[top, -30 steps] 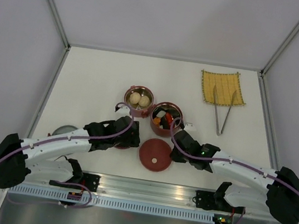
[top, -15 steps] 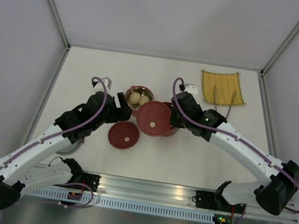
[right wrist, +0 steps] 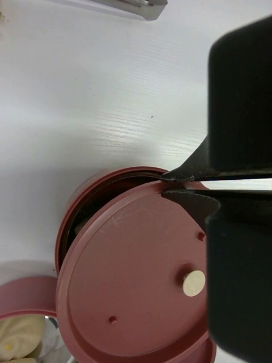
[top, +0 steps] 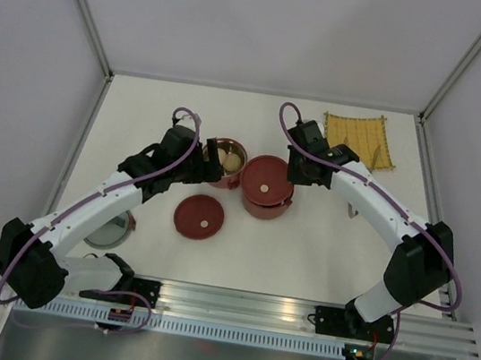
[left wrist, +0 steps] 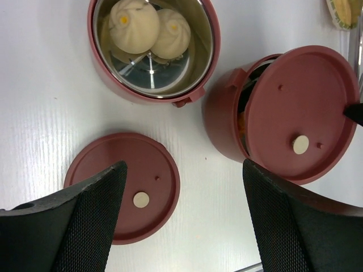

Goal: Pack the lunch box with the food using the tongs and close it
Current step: Close the box lid on the packing box.

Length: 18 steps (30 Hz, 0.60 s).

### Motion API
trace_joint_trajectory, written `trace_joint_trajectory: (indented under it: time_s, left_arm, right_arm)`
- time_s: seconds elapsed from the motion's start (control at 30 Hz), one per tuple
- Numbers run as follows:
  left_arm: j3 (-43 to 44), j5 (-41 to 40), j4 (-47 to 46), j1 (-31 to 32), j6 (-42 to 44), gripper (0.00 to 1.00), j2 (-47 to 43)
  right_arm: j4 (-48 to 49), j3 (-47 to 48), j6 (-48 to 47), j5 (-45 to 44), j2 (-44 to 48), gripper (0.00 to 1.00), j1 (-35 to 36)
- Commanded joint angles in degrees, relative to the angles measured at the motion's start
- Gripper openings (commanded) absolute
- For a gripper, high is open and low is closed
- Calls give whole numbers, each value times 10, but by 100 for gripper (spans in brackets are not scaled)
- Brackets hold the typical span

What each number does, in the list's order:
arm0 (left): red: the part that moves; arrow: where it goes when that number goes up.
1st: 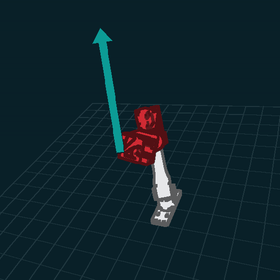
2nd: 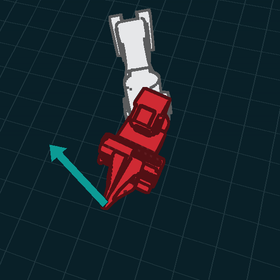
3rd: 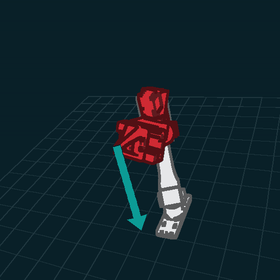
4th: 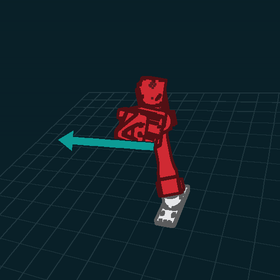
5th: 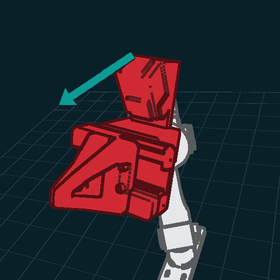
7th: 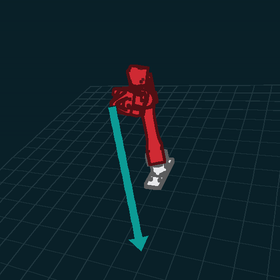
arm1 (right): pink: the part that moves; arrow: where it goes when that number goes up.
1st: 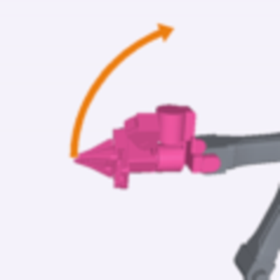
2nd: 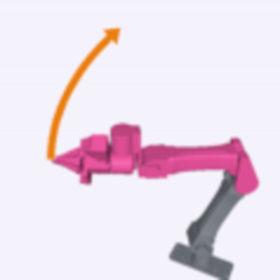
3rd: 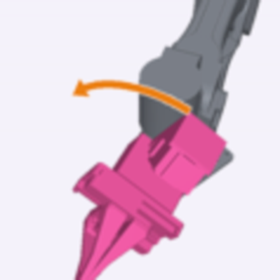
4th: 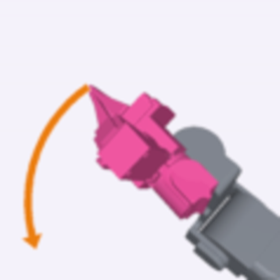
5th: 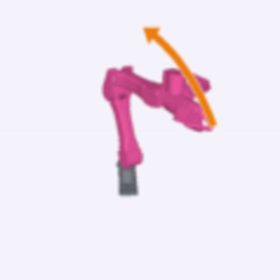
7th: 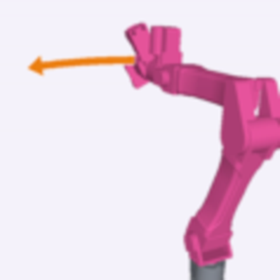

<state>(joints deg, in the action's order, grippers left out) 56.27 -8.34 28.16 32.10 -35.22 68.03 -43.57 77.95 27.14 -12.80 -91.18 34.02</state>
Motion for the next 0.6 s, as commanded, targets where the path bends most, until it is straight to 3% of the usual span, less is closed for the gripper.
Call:
trace_joint_trajectory:
  time_s: [0.0,0.3,0.57]
  left_arm:
    - [23,32,-46,-1,24,88,16]
    - [42,67,-68,-2,24,86,67]
    - [45,79,-74,-2,32,86,79]
  right_arm:
    - [2,4,-5,21,-6,0,-4]
    - [-6,-37,92,18,-4,0,-4]
    - [2,-35,81,-8,-3,0,-4]
